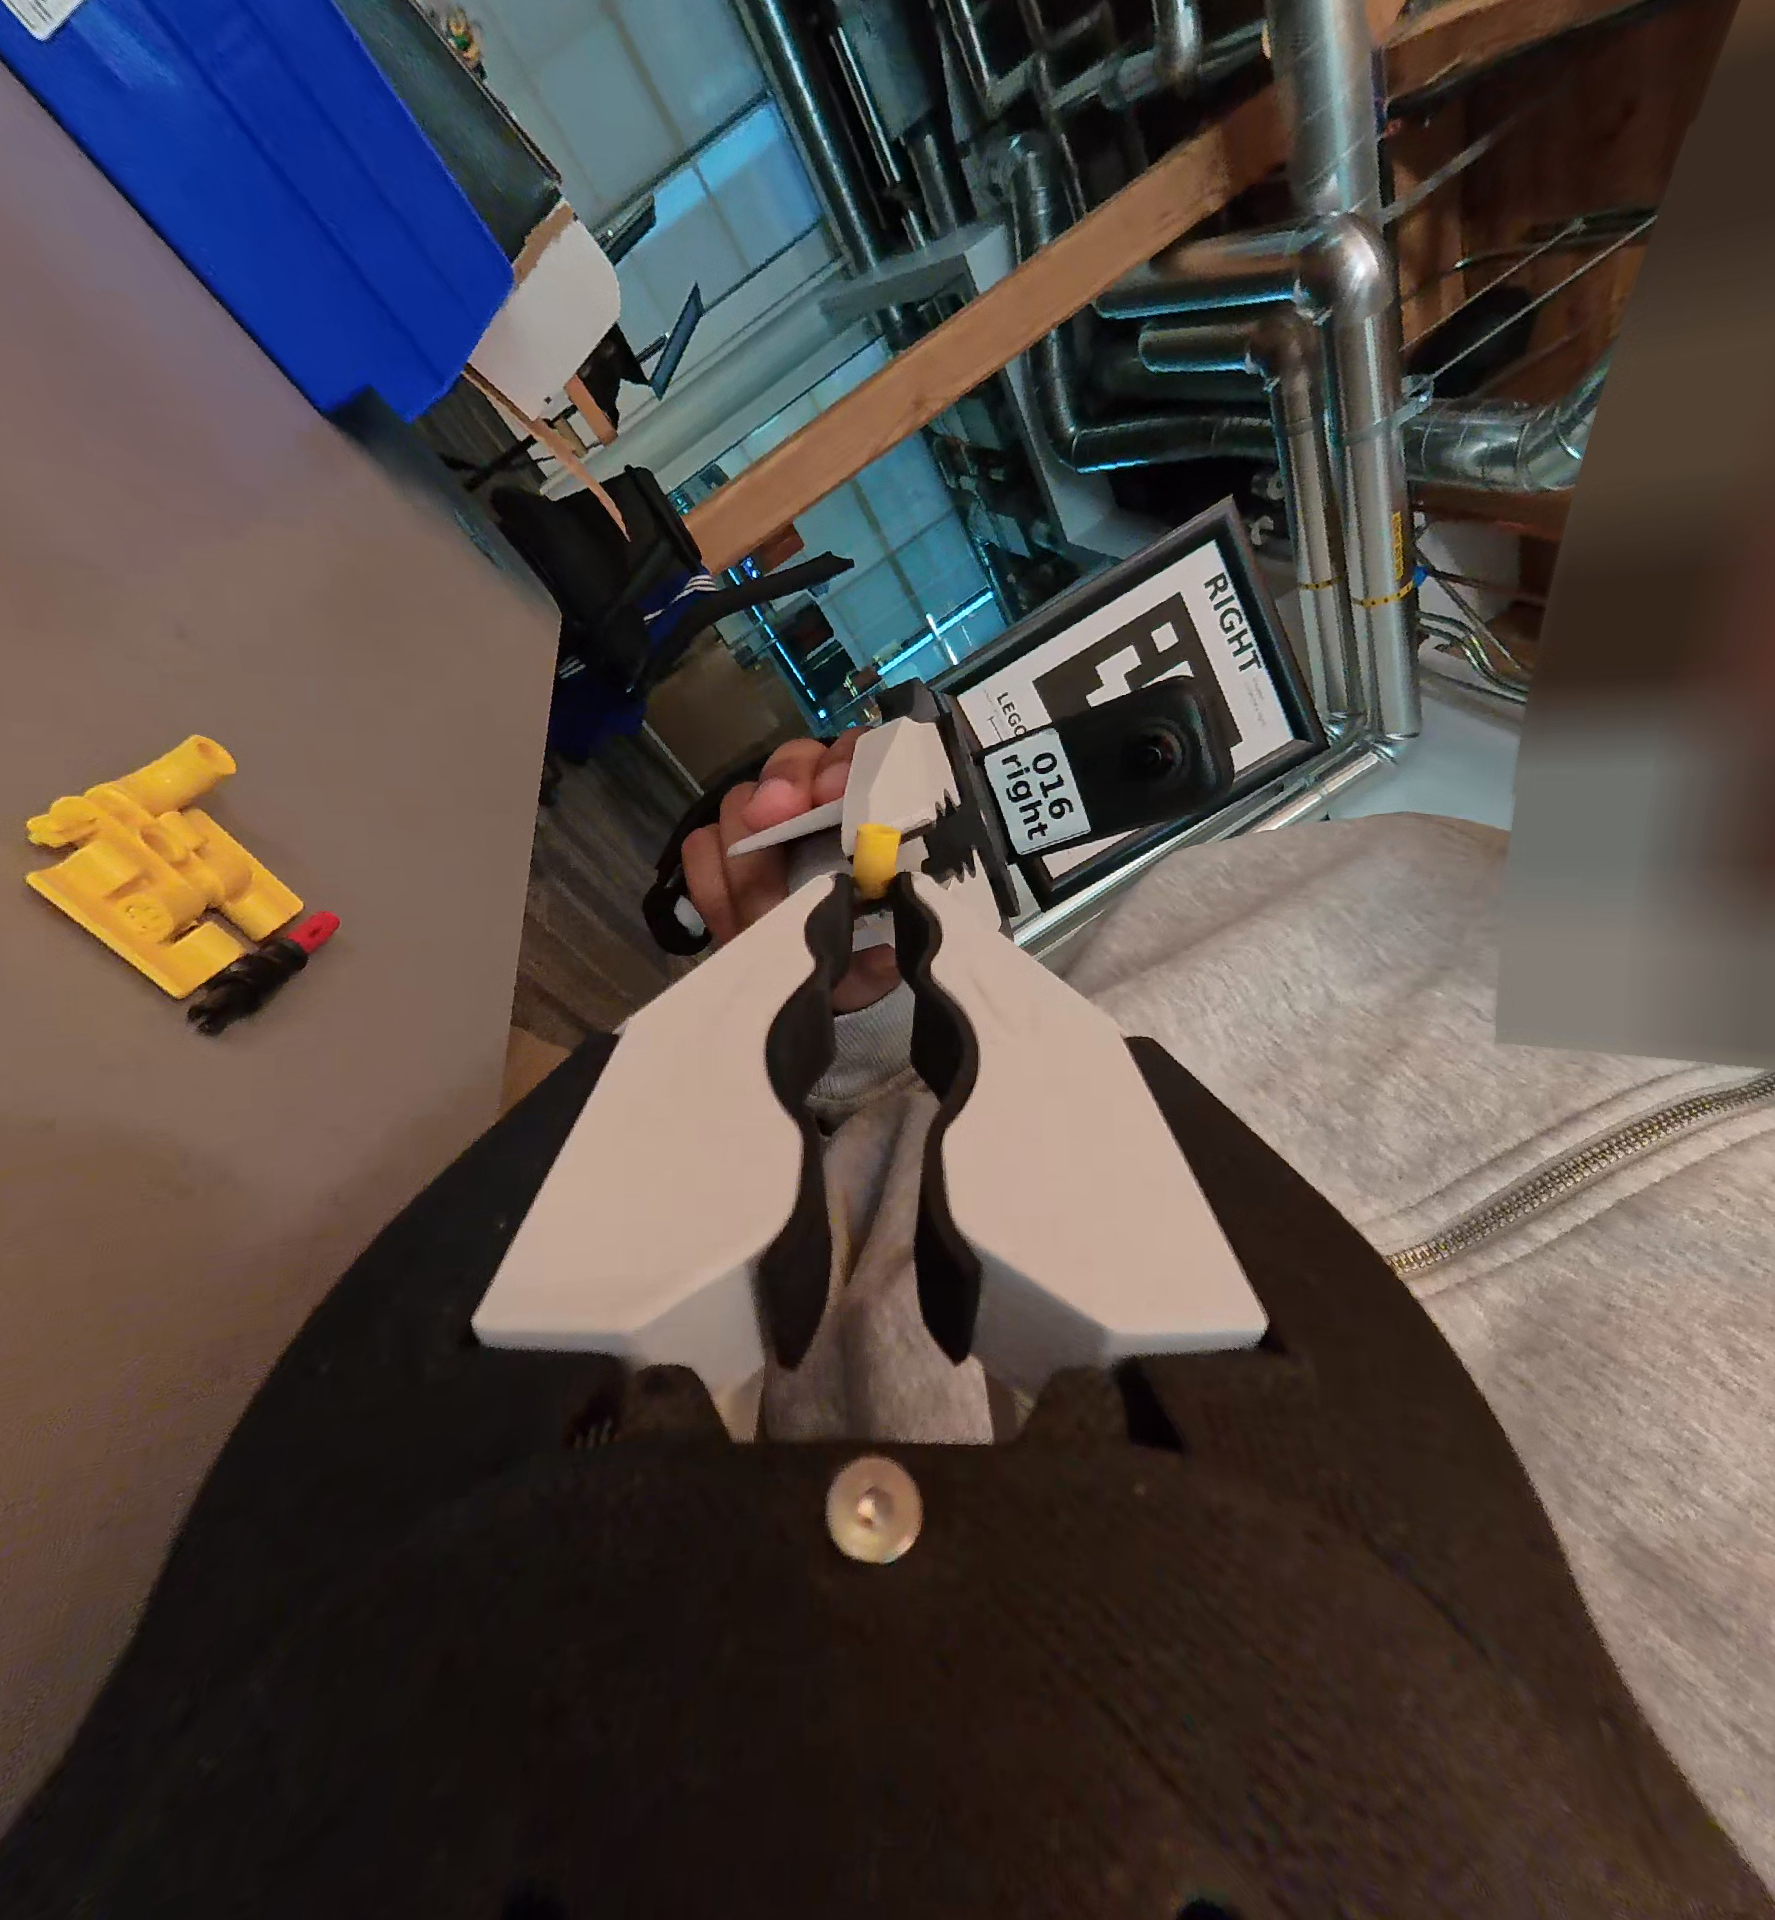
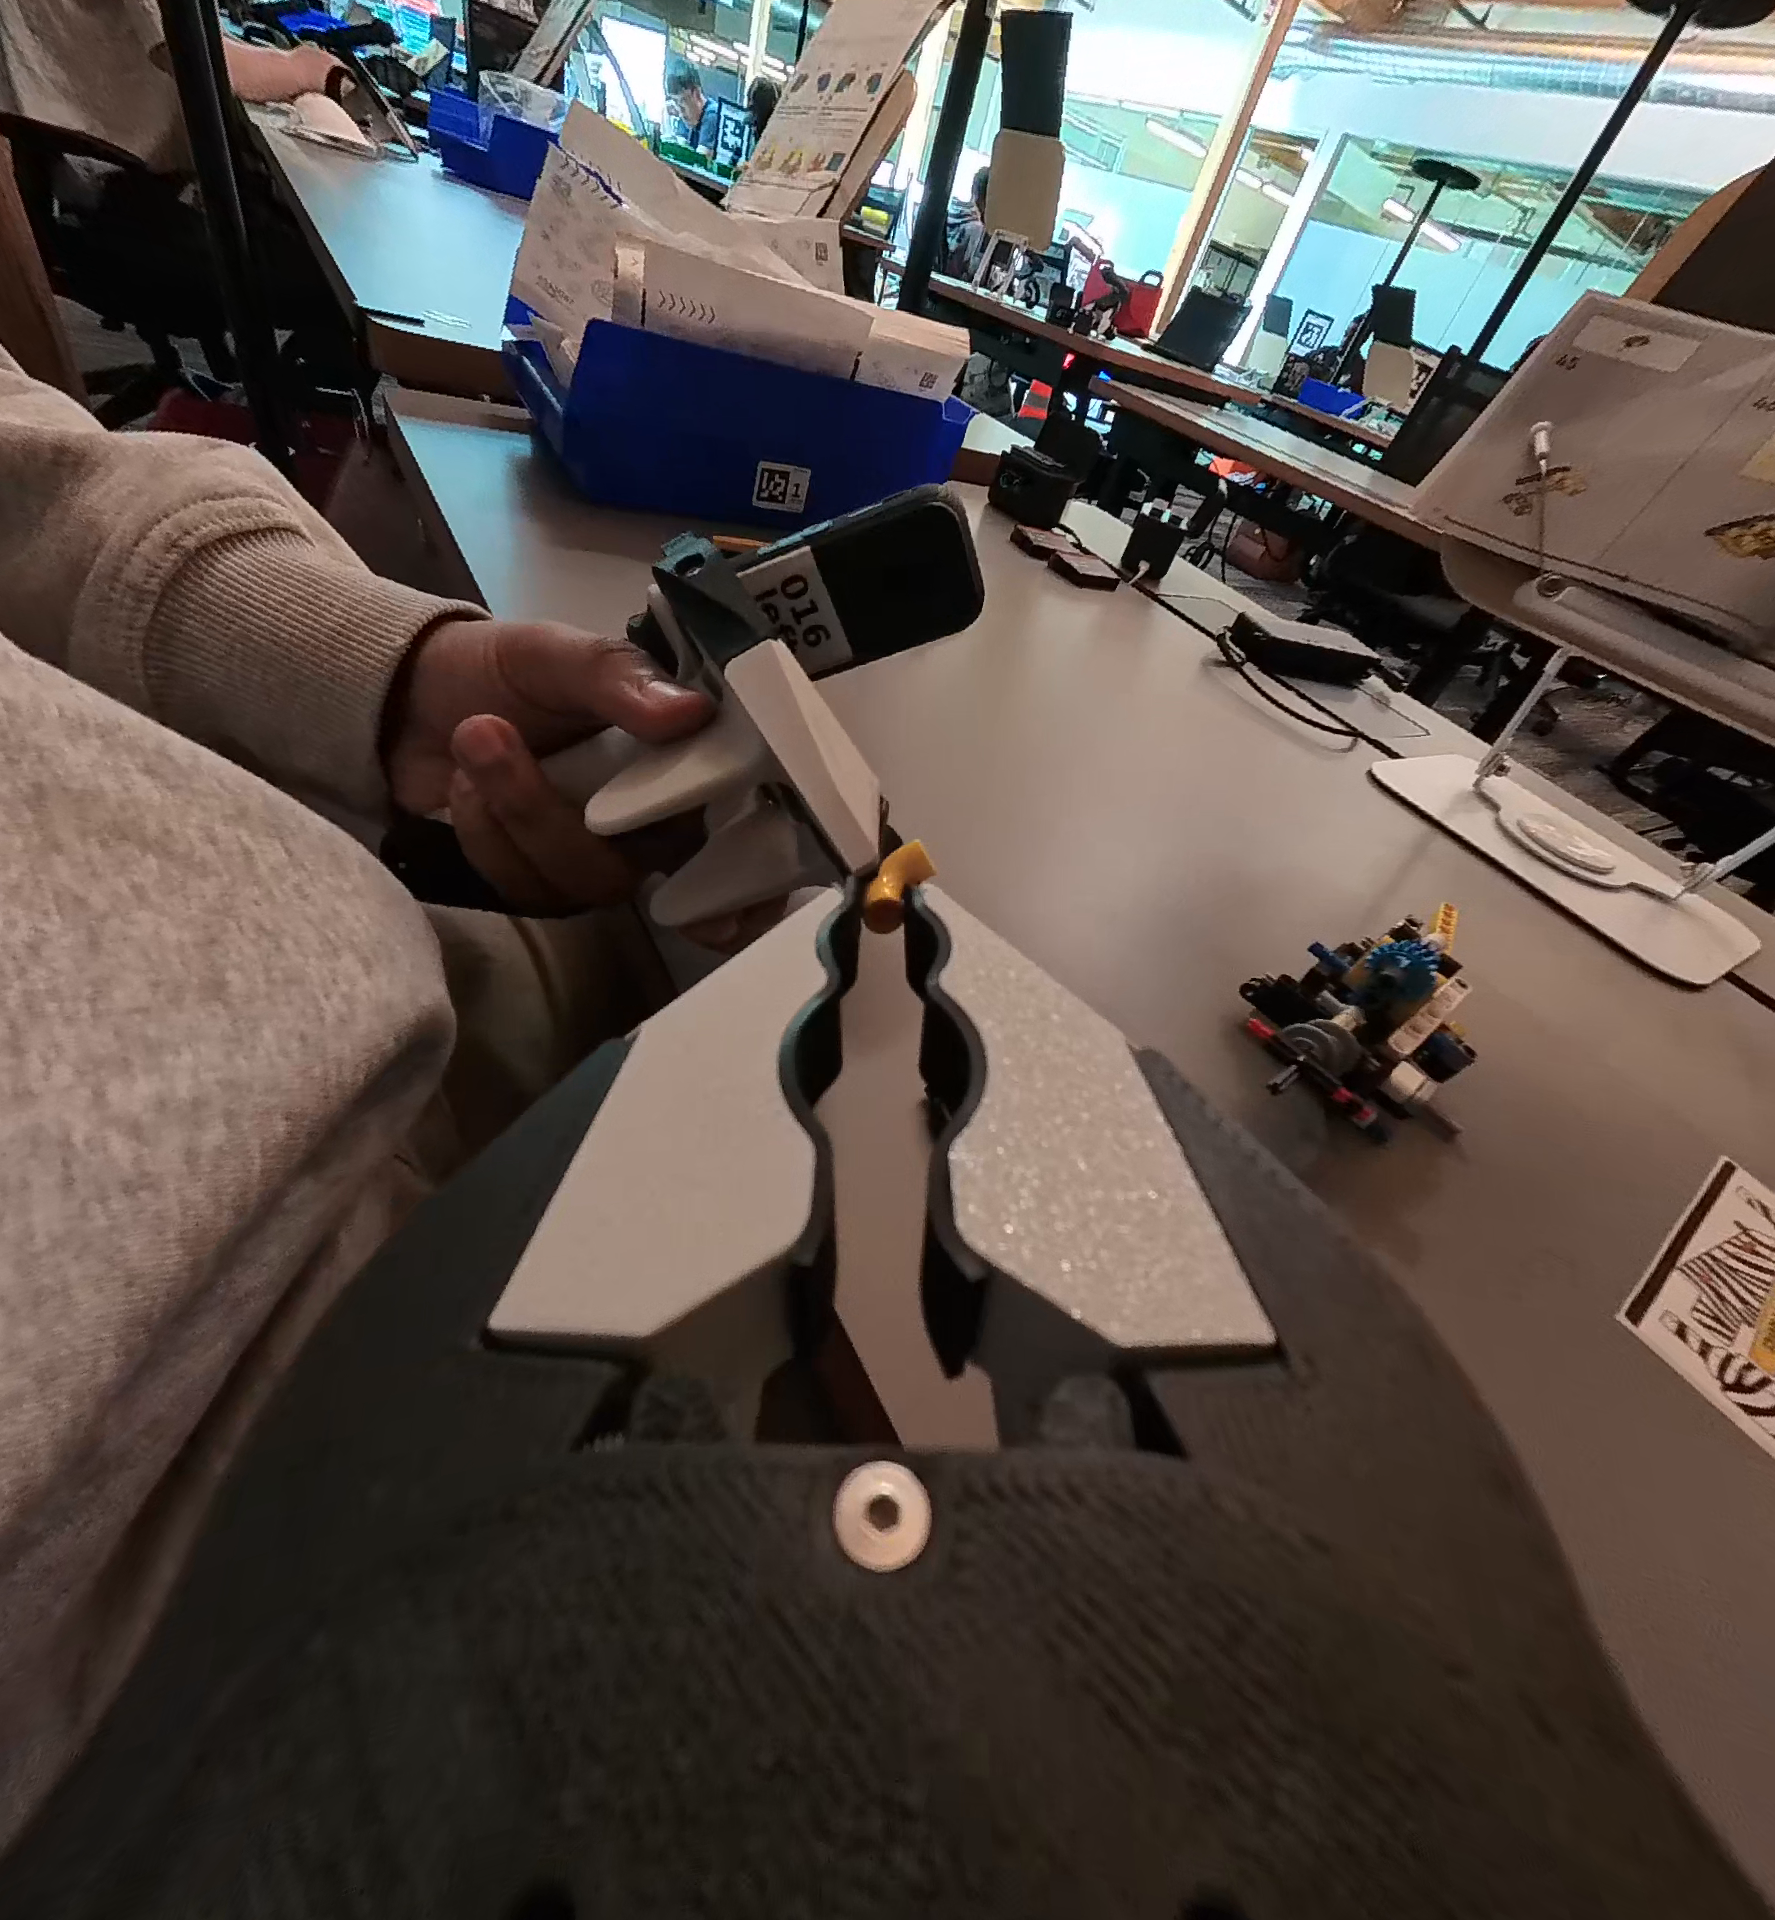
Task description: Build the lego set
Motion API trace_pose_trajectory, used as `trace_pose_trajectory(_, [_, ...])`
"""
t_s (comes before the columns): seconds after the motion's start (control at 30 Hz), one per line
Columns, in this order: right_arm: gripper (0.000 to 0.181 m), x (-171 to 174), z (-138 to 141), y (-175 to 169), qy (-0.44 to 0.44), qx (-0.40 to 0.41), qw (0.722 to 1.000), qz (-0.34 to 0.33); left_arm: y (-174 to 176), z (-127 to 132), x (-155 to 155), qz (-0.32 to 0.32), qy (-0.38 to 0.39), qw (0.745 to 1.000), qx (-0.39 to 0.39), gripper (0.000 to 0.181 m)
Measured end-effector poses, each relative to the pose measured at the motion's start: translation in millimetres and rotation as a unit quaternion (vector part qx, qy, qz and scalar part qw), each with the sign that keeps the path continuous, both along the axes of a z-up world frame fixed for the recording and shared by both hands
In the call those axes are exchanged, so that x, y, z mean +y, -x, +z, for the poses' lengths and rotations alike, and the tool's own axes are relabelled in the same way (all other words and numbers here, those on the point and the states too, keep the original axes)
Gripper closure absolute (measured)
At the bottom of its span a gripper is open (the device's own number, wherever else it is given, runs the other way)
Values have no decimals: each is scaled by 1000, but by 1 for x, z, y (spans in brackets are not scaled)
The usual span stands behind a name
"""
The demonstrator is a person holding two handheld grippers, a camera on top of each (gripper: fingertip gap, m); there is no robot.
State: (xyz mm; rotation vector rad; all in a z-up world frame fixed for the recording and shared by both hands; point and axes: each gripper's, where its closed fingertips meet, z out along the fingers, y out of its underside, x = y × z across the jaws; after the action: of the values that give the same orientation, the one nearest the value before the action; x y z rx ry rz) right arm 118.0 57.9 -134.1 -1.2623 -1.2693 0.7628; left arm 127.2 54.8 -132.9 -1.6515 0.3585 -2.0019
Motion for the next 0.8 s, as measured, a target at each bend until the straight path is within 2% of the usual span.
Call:
trace_pose_trajectory(0.3, [174, -3, -6, 2, -25, -23, 999, 1, -3, -3, -2, -11, 10, 1000, 0, 172])
trace_pose_trajectory(0.37, [174, -3, -6, 3, -28, -24, 999, 0, -3, -3, -2, -8, 11, 1000, 1, 176])
trace_pose_trajectory(0.77, [174, -5, -3, 4, -3, -7, 1000, 9, -2, -1, -3, -17, 8, 1000, 0, 176])
trace_pose_trajectory(0.8, [168, -4, -3, 3, 5, -2, 1000, 9, 0, -1, 0, -8, 4, 1000, 3, 176])
